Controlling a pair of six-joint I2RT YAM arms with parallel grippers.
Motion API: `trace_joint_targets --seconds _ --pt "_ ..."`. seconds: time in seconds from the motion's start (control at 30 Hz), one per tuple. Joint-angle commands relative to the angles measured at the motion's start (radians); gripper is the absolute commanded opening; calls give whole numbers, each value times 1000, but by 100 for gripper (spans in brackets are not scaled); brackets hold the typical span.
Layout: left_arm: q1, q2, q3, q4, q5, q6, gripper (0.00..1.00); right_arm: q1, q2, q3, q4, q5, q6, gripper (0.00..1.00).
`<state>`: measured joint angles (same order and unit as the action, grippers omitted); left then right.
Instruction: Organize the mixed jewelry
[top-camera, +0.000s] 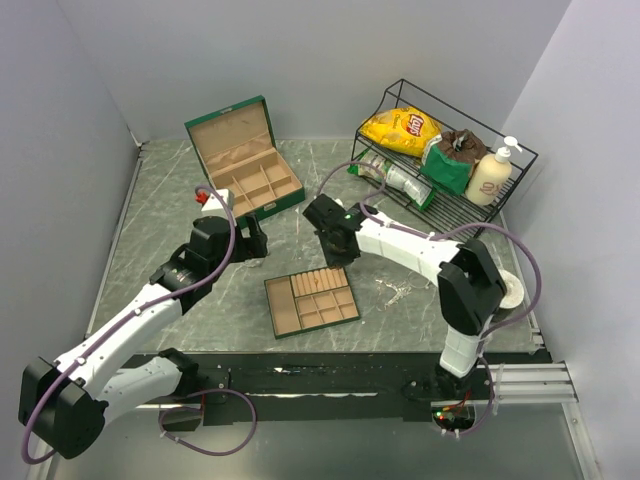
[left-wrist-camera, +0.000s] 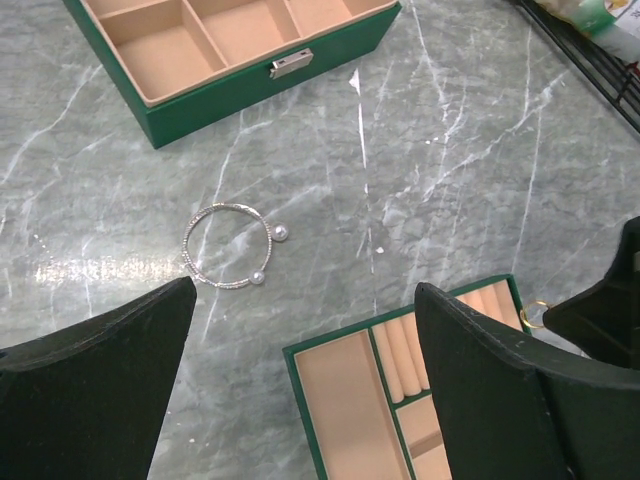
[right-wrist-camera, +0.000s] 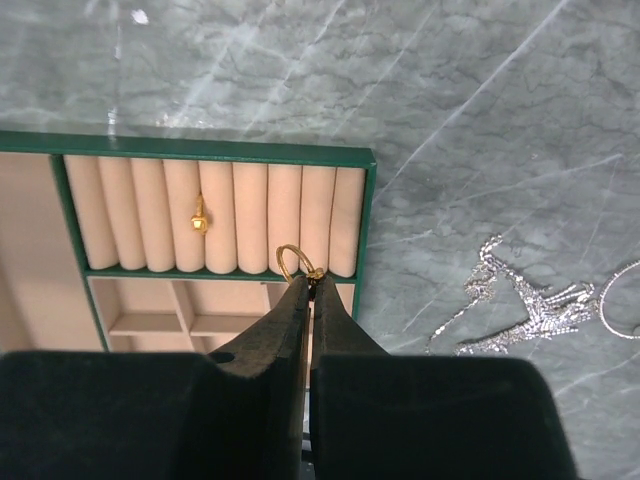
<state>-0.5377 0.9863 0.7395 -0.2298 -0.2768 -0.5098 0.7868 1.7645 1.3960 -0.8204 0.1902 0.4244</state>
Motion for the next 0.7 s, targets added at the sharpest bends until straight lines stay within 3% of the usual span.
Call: trace_joint_targets --seconds 0.0,0.67 --pt "2 -28 20 1 -35 5 96 22 53 67 -77 66 -3 0" --pt "4 -15 18 -2 -22 4 96 38 185 121 -106 103 -6 0"
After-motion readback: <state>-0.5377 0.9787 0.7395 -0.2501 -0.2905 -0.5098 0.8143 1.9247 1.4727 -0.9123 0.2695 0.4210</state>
